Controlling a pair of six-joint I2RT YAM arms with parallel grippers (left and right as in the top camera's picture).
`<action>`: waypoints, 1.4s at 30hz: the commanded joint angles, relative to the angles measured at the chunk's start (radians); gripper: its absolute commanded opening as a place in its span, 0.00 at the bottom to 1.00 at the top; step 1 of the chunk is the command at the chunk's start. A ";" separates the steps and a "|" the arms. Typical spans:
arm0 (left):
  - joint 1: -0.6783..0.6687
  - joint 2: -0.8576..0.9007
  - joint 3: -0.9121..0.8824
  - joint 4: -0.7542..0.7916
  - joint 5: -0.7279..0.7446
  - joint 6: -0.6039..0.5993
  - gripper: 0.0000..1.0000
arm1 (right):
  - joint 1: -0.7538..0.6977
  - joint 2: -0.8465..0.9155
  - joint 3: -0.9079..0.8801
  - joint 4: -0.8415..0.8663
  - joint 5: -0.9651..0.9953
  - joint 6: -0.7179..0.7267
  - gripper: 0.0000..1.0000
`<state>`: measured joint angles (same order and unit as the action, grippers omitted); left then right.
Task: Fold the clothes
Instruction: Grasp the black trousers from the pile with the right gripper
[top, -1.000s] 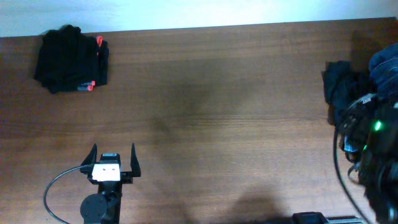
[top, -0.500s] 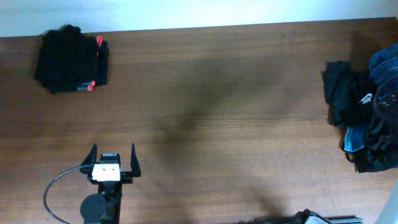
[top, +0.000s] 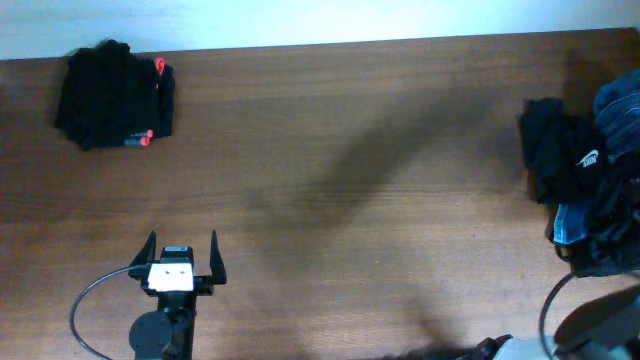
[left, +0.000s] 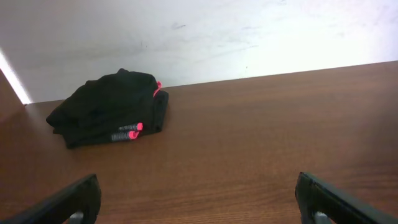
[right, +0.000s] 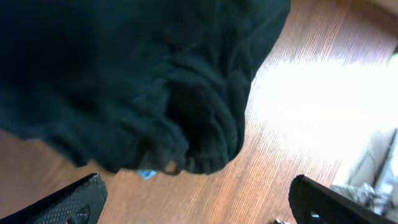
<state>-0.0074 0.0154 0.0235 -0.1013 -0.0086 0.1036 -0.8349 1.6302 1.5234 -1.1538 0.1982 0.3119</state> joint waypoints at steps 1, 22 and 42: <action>-0.005 -0.010 -0.006 0.003 -0.007 -0.005 1.00 | -0.039 0.033 0.019 0.014 -0.005 -0.008 0.99; -0.005 -0.010 -0.006 0.003 -0.007 -0.005 0.99 | -0.089 0.137 -0.137 0.276 -0.113 -0.097 0.98; -0.005 -0.010 -0.006 0.003 -0.007 -0.005 0.99 | -0.009 0.031 -0.089 0.265 -0.219 -0.114 0.04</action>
<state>-0.0074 0.0154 0.0235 -0.1013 -0.0086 0.1036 -0.9005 1.7638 1.3426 -0.8749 0.0433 0.2073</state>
